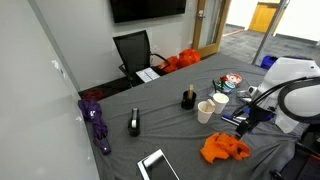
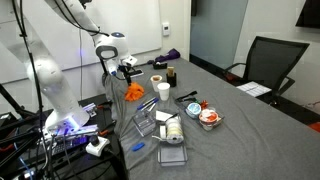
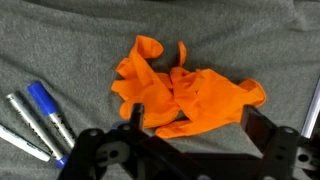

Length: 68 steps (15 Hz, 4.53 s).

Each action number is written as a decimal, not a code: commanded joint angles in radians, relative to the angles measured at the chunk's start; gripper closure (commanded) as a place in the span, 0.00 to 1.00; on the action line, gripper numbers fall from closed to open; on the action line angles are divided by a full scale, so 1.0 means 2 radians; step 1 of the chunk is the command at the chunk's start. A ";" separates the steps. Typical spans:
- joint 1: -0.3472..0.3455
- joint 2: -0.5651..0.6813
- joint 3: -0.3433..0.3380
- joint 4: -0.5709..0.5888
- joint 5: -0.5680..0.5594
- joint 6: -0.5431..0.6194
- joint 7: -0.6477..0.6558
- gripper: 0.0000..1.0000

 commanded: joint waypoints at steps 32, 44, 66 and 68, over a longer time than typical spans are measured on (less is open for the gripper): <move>-0.122 0.208 0.190 0.123 0.330 0.133 -0.221 0.00; -0.098 0.266 0.135 0.115 0.257 0.136 -0.198 0.45; 0.045 0.143 -0.057 0.036 -0.209 0.103 0.188 0.99; 0.037 0.130 -0.050 0.036 -0.213 0.095 0.192 0.99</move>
